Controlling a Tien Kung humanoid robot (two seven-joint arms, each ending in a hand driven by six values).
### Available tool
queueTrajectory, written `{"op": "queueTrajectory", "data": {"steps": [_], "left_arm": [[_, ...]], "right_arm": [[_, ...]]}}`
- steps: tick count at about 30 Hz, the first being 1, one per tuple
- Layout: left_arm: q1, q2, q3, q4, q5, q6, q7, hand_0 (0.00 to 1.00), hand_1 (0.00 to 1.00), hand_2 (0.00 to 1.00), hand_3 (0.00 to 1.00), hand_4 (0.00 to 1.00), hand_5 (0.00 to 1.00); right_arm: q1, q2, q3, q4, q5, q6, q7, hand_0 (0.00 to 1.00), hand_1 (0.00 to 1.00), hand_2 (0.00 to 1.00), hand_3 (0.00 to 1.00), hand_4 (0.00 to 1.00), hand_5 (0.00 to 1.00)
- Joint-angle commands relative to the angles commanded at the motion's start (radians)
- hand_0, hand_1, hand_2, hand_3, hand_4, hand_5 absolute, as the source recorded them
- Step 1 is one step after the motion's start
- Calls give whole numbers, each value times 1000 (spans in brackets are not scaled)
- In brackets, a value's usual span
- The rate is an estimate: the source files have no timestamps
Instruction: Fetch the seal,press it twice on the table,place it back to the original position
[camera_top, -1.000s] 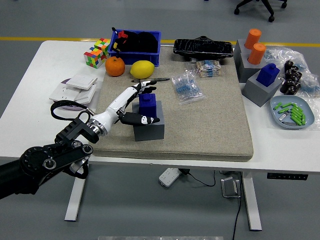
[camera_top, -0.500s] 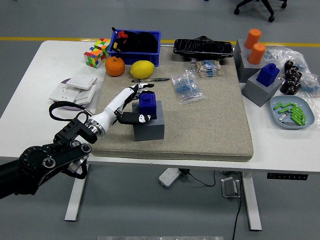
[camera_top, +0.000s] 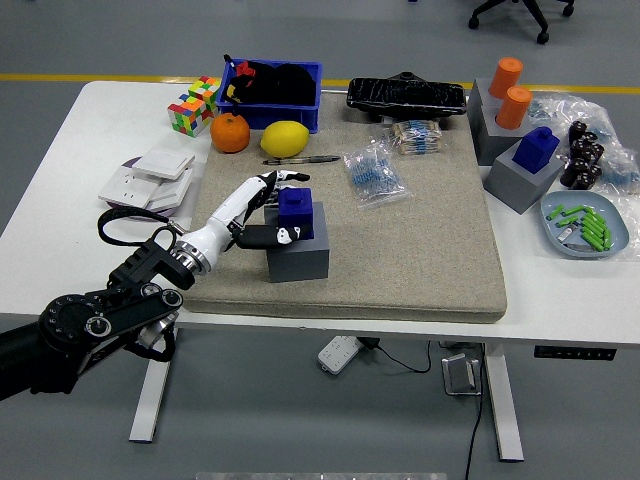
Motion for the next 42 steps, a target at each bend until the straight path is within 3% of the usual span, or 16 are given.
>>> {"op": "queueTrajectory", "data": {"steps": [1,19,24,30,34,42], "left_arm": [[0,0,1,0,-1,1,-3,668,568,513,602,722,2],[1,-9,-4,7,-45,43,-104,652,517,468,579,694,2],[1,13,-30,-3,-31,46,-120,652,517,468,579,694,2],[14,60,-101,-4,-15,47,-132,651,518,469,580,694,2],[28,74,-133,32,-17,46,-132,651,518,469,580,697,2],[57,72,-94,123,-46,39,-134,650,519,469,580,698,2]], "right_arm": [[0,0,0,0,1,0,0,737,685,654,622,727,517],[1,0,0,0,1,-1,0,737,685,654,622,726,518],[0,2,1,0,0,-1,0,737,685,654,622,726,518],[-3,1,5,0,-2,-1,-1,736,685,654,622,726,519],[-2,1,4,1,-2,-1,0,735,684,654,622,726,519],[-1,1,7,1,-2,-2,0,734,684,654,623,726,518]]}}
